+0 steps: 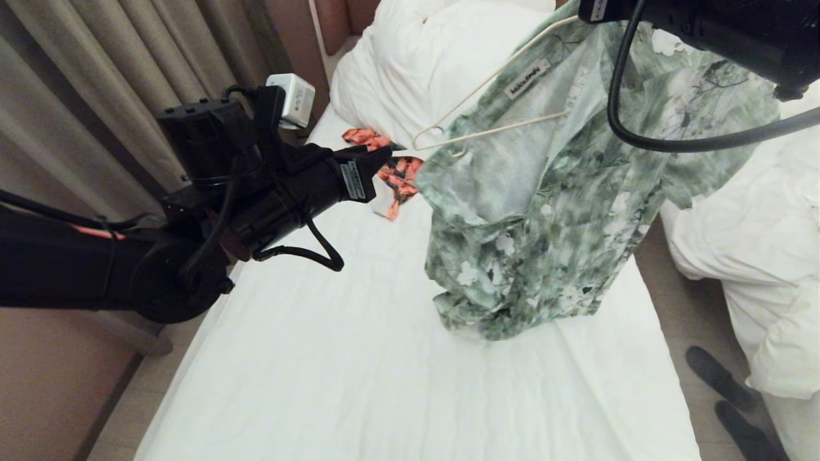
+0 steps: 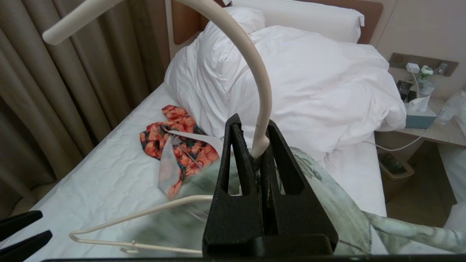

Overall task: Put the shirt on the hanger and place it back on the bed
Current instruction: Take the clothes hanger out of the clothes

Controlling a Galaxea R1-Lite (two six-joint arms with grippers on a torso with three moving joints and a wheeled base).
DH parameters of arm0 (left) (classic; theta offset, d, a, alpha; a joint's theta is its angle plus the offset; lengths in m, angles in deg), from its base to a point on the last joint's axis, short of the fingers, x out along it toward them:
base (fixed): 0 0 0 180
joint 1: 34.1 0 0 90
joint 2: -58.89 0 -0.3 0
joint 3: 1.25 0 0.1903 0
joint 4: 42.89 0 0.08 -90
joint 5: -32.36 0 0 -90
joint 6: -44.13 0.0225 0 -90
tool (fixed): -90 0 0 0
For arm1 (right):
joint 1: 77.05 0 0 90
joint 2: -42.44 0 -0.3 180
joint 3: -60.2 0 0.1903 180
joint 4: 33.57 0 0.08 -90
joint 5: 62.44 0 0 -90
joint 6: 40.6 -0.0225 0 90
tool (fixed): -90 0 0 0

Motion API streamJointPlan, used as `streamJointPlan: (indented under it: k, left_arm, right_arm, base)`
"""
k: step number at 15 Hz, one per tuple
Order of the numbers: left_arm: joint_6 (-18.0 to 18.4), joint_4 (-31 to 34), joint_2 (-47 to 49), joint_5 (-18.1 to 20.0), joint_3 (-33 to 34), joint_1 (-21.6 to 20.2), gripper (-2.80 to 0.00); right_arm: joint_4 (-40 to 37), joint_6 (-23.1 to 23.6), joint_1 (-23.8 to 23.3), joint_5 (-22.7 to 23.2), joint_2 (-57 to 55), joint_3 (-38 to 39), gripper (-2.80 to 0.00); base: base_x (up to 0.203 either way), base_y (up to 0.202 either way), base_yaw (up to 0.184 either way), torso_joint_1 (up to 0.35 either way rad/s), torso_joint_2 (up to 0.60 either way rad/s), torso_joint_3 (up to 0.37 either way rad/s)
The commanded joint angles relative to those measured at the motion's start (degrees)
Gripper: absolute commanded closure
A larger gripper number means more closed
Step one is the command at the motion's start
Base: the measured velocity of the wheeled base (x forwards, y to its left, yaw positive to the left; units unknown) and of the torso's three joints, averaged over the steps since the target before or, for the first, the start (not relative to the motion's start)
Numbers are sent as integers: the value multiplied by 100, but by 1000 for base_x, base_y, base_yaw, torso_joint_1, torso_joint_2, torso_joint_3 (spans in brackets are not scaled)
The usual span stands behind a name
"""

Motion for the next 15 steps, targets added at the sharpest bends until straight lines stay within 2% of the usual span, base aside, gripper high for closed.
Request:
streamJointPlan:
  k: [1, 4, 5, 6, 8, 11, 13, 14, 15]
  left_arm:
    - [0, -27, -29, 8, 6, 1, -280]
    - [-9, -27, -153, -9, 33, 28, -280]
    - [-14, -30, -225, -15, 57, 57, -232]
    - [-2, -28, -317, -24, 103, 95, 0]
    - [0, -4, -522, -12, 233, 309, 0]
    - [0, -9, -508, -81, 393, 791, 0]
    - [1, -27, -475, -175, 393, 821, 0]
    - [0, -36, -503, -177, 384, 793, 0]
    - [0, -36, -539, -177, 384, 748, 0]
  right_arm:
    - [13, 9, 3, -10, -1, 2, 0]
    - [13, 1, 3, -2, -66, 2, 0]
    - [20, 1, 3, -1, -149, 2, 0]
    - [22, -4, 3, -1, -234, -5, 0]
    - [29, -46, 3, -8, -461, -118, 0]
    - [465, -28, 0, -22, -1026, -562, 0]
    - [557, -65, 60, -150, -1415, -965, 0]
    - [581, -274, 162, -370, -1560, -1054, 0]
    - [585, -676, 226, -504, -1688, -1153, 0]
  base:
    - [0, 0, 0, 0, 0, 0]
    - [0, 0, 0, 0, 0, 0]
    - [0, 0, 0, 0, 0, 0]
    - [0, 0, 0, 0, 0, 0]
    - [0, 0, 0, 0, 0, 0]
    - [0, 0, 0, 0, 0, 0]
    - [0, 0, 0, 0, 0, 0]
    - [0, 0, 0, 0, 0, 0]
    - [0, 0, 0, 0, 0, 0]
